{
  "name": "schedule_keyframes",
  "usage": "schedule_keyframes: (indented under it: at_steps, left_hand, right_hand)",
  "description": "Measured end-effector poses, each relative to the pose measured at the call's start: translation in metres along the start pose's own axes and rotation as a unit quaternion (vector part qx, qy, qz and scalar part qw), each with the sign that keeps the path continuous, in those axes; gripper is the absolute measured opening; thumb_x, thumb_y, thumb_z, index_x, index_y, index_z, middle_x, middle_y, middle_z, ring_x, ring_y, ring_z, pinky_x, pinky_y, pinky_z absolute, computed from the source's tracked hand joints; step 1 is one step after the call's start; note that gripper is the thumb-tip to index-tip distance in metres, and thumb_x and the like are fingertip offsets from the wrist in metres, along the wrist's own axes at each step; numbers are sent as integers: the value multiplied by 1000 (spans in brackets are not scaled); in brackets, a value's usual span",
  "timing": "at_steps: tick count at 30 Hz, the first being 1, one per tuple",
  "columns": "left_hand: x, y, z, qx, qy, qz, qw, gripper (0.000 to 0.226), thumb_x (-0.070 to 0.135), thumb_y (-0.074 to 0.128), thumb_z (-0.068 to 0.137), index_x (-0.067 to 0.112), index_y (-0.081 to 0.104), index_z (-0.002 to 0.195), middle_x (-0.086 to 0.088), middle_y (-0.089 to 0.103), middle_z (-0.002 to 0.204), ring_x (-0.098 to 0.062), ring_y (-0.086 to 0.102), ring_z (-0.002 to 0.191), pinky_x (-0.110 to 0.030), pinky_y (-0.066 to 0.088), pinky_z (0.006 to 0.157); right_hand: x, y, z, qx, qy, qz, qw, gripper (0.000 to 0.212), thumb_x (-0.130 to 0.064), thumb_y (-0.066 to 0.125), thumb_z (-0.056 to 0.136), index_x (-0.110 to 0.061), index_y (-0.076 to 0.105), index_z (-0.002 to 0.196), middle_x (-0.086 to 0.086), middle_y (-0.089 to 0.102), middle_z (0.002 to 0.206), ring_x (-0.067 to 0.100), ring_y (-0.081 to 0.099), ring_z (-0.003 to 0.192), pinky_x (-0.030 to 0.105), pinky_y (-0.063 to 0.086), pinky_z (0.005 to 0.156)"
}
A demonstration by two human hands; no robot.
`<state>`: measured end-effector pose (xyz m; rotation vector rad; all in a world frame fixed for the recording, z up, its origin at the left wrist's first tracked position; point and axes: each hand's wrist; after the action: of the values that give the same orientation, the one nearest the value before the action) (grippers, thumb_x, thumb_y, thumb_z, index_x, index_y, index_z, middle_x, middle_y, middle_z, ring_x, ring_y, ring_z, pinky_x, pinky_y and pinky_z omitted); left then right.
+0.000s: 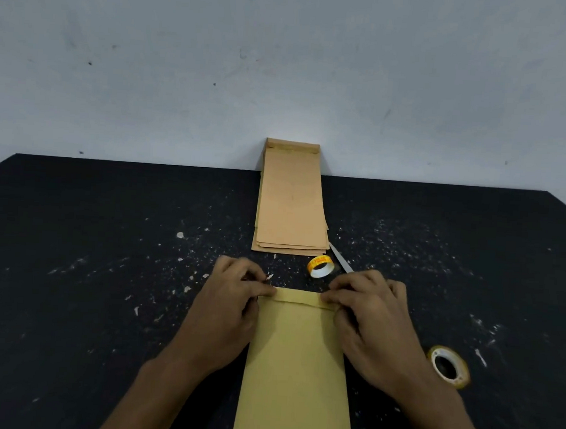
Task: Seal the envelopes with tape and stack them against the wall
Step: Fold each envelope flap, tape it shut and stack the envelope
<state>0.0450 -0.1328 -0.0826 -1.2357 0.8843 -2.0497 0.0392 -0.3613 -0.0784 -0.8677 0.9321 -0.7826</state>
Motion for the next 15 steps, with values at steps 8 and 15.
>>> schedule_keyframes:
  at_steps: [8,15]
  left_hand:
    - [21,-7,20,-6,-40,-5,999,21,8,62,90,18,76,103,11,59,102,-8,49,100,-22,45,83]
    - [61,2,85,-145,-158,-98,972,35,43,64,93,9,64,82,2,65,79,-16,58,70,-31,44,62]
  right_hand:
    - [2,2,-2,-3,-2,-1,1000,36,-26,47,87,-27,76,108,-14,57,102,8,47,101,33,26,83]
    - [1,6,-4,-8,5,5,1000,31,-28,49,89,-31,74,107,-16,57,103,7,47,100,30,21,83]
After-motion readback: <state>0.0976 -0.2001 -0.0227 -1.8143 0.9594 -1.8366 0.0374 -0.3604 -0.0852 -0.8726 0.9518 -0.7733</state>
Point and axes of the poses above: each hand's wrist, its own z-axis towards the middle knuckle, its own y-axis out of the palm, x = y × z
